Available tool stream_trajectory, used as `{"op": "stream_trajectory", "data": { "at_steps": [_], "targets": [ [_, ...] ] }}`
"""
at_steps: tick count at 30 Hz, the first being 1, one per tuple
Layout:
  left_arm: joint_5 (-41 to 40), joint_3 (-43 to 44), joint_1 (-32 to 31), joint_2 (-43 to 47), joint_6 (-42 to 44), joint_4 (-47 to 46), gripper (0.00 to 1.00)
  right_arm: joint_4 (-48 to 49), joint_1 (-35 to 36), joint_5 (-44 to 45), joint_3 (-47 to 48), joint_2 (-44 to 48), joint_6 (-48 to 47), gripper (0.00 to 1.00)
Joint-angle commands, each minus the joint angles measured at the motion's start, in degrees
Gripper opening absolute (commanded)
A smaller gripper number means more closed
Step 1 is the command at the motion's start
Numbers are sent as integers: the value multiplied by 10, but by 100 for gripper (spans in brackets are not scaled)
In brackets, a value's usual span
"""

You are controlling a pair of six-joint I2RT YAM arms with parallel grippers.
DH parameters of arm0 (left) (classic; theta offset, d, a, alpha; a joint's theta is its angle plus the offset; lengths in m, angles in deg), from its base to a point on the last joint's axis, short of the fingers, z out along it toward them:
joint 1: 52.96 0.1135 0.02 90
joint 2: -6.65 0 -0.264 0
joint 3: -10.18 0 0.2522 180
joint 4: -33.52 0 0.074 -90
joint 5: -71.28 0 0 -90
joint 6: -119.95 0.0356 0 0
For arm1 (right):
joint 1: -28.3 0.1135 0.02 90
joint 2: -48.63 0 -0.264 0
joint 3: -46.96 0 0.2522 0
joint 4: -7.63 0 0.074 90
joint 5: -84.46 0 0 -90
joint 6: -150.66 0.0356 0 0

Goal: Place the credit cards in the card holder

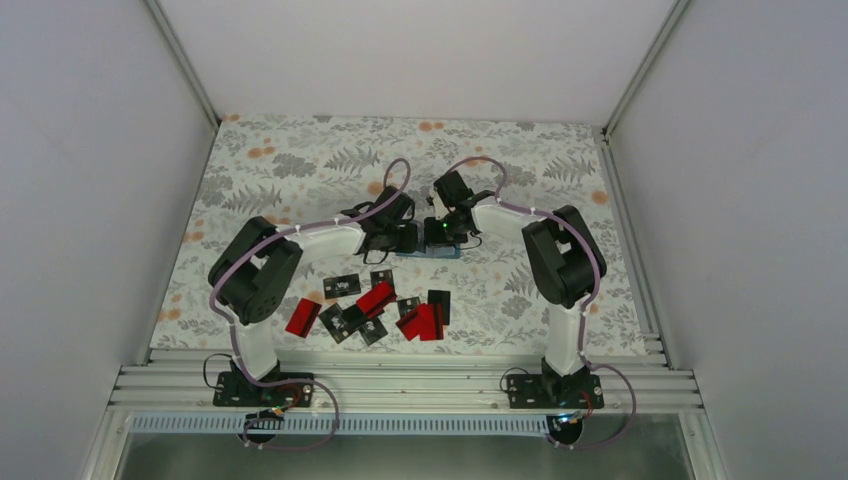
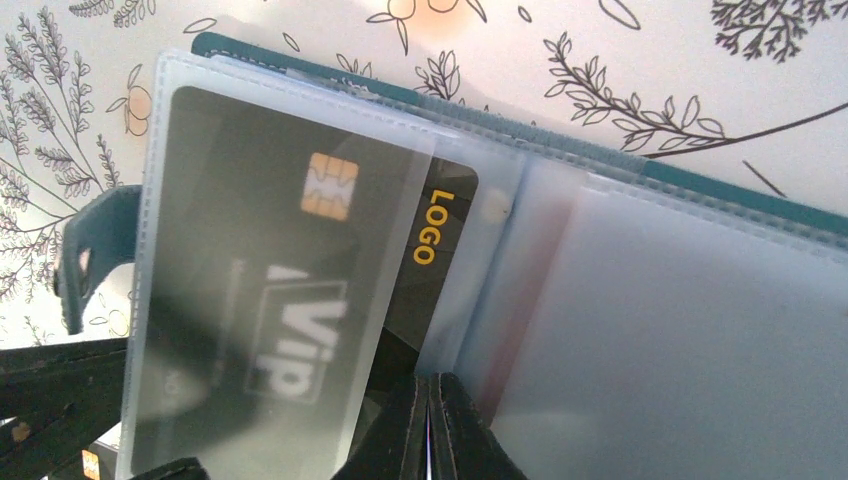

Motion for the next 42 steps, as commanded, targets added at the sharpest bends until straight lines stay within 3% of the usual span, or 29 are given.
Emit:
{"op": "stream_trajectory", "data": {
  "at_steps": [1, 16, 26, 30, 42],
  "targets": [
    [-20, 23, -8, -4, 2, 27, 29, -23, 2, 1, -11, 6, -2, 4],
    [-11, 34, -17, -12, 7, 12, 27, -23, 2, -2, -11, 9, -2, 4],
    [-12, 47, -20, -33, 9, 17, 8, -24, 2, -5, -11, 22, 2, 4],
    [-34, 55, -21, -36, 11, 31, 3, -27, 1, -5, -10, 33, 5, 4],
    [-124, 90, -23, -34, 45, 123, 2, -43, -4, 13, -25, 108, 20, 4]
  ]
}}
